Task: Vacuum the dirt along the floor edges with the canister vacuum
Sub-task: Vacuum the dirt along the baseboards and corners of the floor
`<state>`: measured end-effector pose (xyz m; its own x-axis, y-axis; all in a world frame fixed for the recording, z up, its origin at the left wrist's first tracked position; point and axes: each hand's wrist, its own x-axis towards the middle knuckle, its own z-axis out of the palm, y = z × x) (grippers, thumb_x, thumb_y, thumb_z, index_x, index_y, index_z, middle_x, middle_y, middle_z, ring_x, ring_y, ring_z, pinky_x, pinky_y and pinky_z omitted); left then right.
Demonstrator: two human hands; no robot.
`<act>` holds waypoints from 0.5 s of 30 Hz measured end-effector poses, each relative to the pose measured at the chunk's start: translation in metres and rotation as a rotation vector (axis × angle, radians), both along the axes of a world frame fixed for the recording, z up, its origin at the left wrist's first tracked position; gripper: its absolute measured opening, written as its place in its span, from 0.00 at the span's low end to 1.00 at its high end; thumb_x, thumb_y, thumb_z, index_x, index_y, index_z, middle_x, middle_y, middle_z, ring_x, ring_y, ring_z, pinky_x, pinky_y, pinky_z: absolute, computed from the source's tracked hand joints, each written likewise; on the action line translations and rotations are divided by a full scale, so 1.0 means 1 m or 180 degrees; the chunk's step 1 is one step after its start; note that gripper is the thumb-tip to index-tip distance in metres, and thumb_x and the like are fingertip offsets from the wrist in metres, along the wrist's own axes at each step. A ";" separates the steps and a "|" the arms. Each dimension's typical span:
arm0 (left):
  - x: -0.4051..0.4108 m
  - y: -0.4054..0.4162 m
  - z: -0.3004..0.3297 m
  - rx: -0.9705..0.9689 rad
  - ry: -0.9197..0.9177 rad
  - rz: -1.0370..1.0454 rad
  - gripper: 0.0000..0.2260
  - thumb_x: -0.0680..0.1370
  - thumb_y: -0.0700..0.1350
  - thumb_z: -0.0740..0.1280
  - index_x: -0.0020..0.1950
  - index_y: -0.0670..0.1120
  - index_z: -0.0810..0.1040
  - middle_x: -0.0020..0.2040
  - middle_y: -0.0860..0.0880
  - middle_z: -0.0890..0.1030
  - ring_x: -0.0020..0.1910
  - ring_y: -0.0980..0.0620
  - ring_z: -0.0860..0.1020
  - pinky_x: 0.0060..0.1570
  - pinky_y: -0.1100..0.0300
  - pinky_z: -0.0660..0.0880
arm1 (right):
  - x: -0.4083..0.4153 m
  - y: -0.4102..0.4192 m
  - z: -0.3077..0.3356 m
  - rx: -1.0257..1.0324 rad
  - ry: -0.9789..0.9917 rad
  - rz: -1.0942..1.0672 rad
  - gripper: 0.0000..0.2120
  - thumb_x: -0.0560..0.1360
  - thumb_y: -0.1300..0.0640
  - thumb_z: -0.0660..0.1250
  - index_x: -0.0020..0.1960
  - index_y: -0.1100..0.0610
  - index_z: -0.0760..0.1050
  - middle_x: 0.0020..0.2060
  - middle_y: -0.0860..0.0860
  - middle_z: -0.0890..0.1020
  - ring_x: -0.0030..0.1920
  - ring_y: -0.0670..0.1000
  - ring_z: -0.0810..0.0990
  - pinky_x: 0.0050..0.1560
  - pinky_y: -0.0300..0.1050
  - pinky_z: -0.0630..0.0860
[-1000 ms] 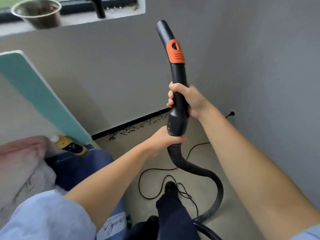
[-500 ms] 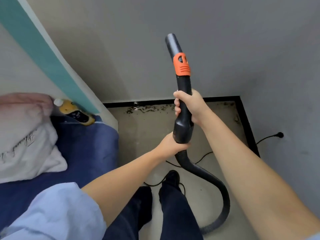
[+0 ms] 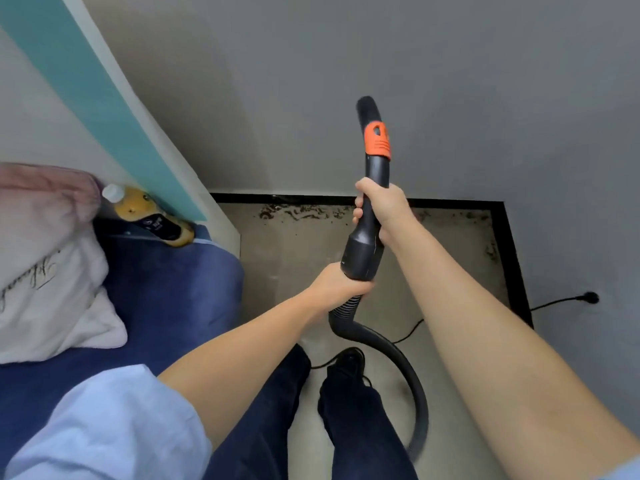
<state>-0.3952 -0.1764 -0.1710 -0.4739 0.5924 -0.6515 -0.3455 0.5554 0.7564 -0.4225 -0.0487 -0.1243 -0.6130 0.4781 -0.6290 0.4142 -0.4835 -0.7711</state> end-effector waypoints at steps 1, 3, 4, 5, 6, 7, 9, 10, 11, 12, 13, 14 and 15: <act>-0.006 -0.002 -0.010 -0.0052 0.0001 0.0046 0.04 0.72 0.40 0.69 0.40 0.45 0.74 0.35 0.49 0.78 0.36 0.51 0.75 0.39 0.60 0.71 | -0.006 -0.005 -0.010 0.0133 -0.0126 -0.0190 0.05 0.75 0.63 0.63 0.43 0.58 0.67 0.28 0.52 0.71 0.22 0.48 0.68 0.25 0.38 0.70; -0.017 -0.007 -0.031 -0.0125 -0.0003 0.0132 0.05 0.72 0.41 0.69 0.40 0.47 0.73 0.36 0.50 0.77 0.36 0.51 0.74 0.39 0.59 0.70 | -0.018 -0.012 -0.030 0.0281 -0.0230 -0.0370 0.05 0.74 0.63 0.64 0.44 0.58 0.67 0.28 0.52 0.71 0.21 0.48 0.69 0.25 0.38 0.71; -0.023 -0.009 -0.042 -0.0139 -0.0030 0.0150 0.05 0.72 0.41 0.69 0.41 0.47 0.73 0.36 0.51 0.77 0.37 0.51 0.75 0.39 0.59 0.70 | -0.022 -0.015 -0.041 0.0262 -0.0196 -0.0319 0.06 0.75 0.63 0.64 0.44 0.58 0.67 0.28 0.52 0.71 0.22 0.48 0.70 0.26 0.39 0.72; -0.030 -0.012 -0.052 -0.0115 -0.0090 0.0156 0.05 0.72 0.41 0.70 0.42 0.47 0.74 0.37 0.51 0.77 0.38 0.51 0.75 0.40 0.60 0.70 | -0.026 -0.018 -0.051 0.0161 -0.0106 -0.0191 0.07 0.75 0.63 0.65 0.44 0.57 0.67 0.29 0.52 0.72 0.23 0.48 0.71 0.28 0.40 0.73; -0.039 -0.015 -0.063 -0.0067 -0.0165 0.0136 0.06 0.72 0.42 0.70 0.43 0.47 0.74 0.38 0.51 0.78 0.39 0.52 0.75 0.40 0.61 0.71 | -0.031 -0.020 -0.061 -0.0006 -0.0003 -0.0031 0.06 0.76 0.62 0.66 0.44 0.57 0.68 0.29 0.52 0.73 0.24 0.48 0.72 0.30 0.42 0.74; -0.050 -0.016 -0.074 -0.0008 -0.0252 0.0094 0.06 0.72 0.42 0.71 0.43 0.47 0.75 0.38 0.52 0.78 0.39 0.53 0.76 0.40 0.62 0.71 | -0.038 -0.020 -0.073 -0.0173 0.0056 0.0110 0.06 0.76 0.62 0.65 0.45 0.57 0.68 0.29 0.51 0.74 0.25 0.49 0.73 0.31 0.42 0.74; -0.072 -0.016 -0.105 0.0060 -0.0441 0.0011 0.06 0.72 0.42 0.72 0.41 0.48 0.75 0.38 0.52 0.78 0.38 0.55 0.76 0.42 0.62 0.72 | -0.055 -0.017 -0.108 -0.0317 -0.0044 0.0138 0.06 0.76 0.63 0.64 0.44 0.57 0.68 0.29 0.52 0.74 0.25 0.49 0.73 0.32 0.43 0.74; -0.081 -0.014 -0.126 0.0058 -0.0517 -0.0019 0.06 0.72 0.42 0.72 0.40 0.48 0.76 0.37 0.52 0.78 0.38 0.55 0.76 0.44 0.61 0.72 | -0.063 -0.015 -0.132 -0.0313 -0.0163 0.0044 0.06 0.76 0.64 0.64 0.43 0.57 0.67 0.29 0.52 0.73 0.25 0.50 0.72 0.32 0.43 0.73; -0.087 -0.011 -0.150 0.0048 -0.0572 -0.0016 0.06 0.72 0.42 0.72 0.39 0.48 0.76 0.36 0.51 0.79 0.37 0.54 0.76 0.45 0.60 0.73 | -0.072 -0.011 -0.158 -0.0293 -0.0288 -0.0039 0.06 0.75 0.64 0.63 0.42 0.57 0.67 0.28 0.52 0.73 0.25 0.49 0.72 0.31 0.42 0.72; -0.091 -0.006 -0.178 0.0017 -0.0612 0.0014 0.07 0.72 0.42 0.72 0.38 0.48 0.76 0.35 0.51 0.79 0.37 0.53 0.76 0.46 0.59 0.73 | -0.079 -0.007 -0.188 -0.0270 -0.0406 -0.0062 0.06 0.74 0.65 0.62 0.40 0.57 0.67 0.27 0.52 0.73 0.24 0.49 0.71 0.30 0.41 0.72; -0.093 -0.002 -0.207 -0.0021 -0.0636 0.0042 0.07 0.72 0.42 0.72 0.37 0.48 0.76 0.35 0.50 0.79 0.36 0.53 0.76 0.46 0.59 0.72 | -0.084 -0.004 -0.220 -0.0261 -0.0511 -0.0018 0.07 0.74 0.64 0.62 0.39 0.57 0.67 0.26 0.51 0.73 0.22 0.48 0.71 0.28 0.40 0.71; -0.093 0.003 -0.237 -0.0059 -0.0652 0.0073 0.07 0.72 0.42 0.72 0.36 0.47 0.76 0.34 0.50 0.78 0.36 0.53 0.76 0.46 0.59 0.72 | -0.087 -0.001 -0.254 -0.0288 -0.0592 0.0073 0.08 0.74 0.64 0.62 0.38 0.57 0.67 0.24 0.50 0.73 0.21 0.48 0.70 0.27 0.39 0.71; -0.092 0.006 -0.267 -0.0084 -0.0682 0.0103 0.07 0.73 0.43 0.72 0.36 0.47 0.76 0.34 0.50 0.78 0.35 0.53 0.76 0.44 0.61 0.72 | -0.089 0.002 -0.287 -0.0367 -0.0640 0.0166 0.08 0.74 0.63 0.62 0.37 0.57 0.67 0.22 0.50 0.72 0.21 0.47 0.70 0.27 0.39 0.71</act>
<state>-0.4868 -0.1701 -0.4381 -0.3414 0.5605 -0.7545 -0.5148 0.5601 0.6490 -0.5117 -0.0470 -0.4112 -0.4919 0.3671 -0.7895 0.5805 -0.5376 -0.6116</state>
